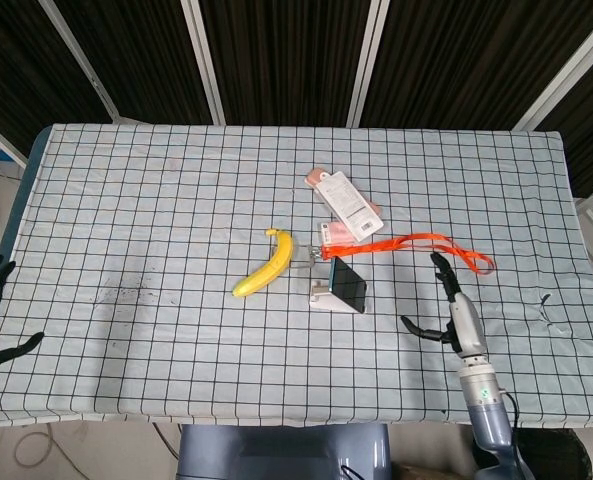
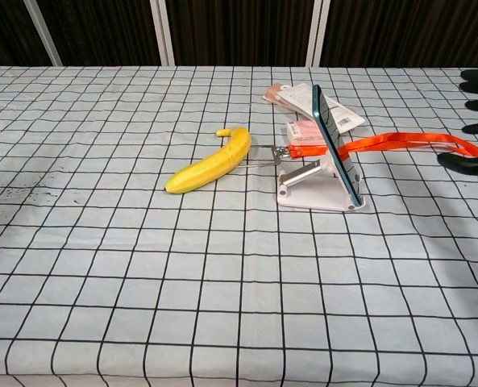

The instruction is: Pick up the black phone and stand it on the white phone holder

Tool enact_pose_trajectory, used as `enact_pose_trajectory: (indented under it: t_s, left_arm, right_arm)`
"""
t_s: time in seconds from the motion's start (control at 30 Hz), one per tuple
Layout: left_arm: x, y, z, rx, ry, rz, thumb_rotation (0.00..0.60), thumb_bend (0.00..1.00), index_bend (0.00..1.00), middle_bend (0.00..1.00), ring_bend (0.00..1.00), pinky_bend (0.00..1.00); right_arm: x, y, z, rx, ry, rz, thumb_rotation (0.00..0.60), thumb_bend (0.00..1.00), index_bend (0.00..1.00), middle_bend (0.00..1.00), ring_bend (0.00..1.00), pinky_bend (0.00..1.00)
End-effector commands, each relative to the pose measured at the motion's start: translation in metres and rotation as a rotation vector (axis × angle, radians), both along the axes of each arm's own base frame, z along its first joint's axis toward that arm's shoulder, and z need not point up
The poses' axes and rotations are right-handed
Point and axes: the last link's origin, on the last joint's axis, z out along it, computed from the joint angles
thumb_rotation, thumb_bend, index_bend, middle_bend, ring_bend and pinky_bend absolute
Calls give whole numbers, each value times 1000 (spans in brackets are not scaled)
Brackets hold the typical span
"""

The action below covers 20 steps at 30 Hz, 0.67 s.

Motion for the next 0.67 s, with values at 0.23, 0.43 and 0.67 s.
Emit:
enact_pose_trajectory:
  t_s: [0.23, 0.43, 0.67]
  left_arm:
    - [-4, -4, 1, -35, 33, 27, 600, 0, 0, 0, 0, 0]
    - [-4, -5, -1, -30, 62, 38, 600, 0, 0, 0, 0, 0]
    - [-4, -6, -4, -19, 79, 48, 600, 0, 0, 0, 0, 0]
  right_arm:
    - [-32, 27, 101, -115, 595, -117, 600, 46, 0, 0, 0, 136]
    - [-55, 44, 128, -142, 905, -137, 600, 32, 0, 0, 0, 136]
    - [-62, 50, 127, -185, 1011, -134, 600, 32, 0, 0, 0, 136]
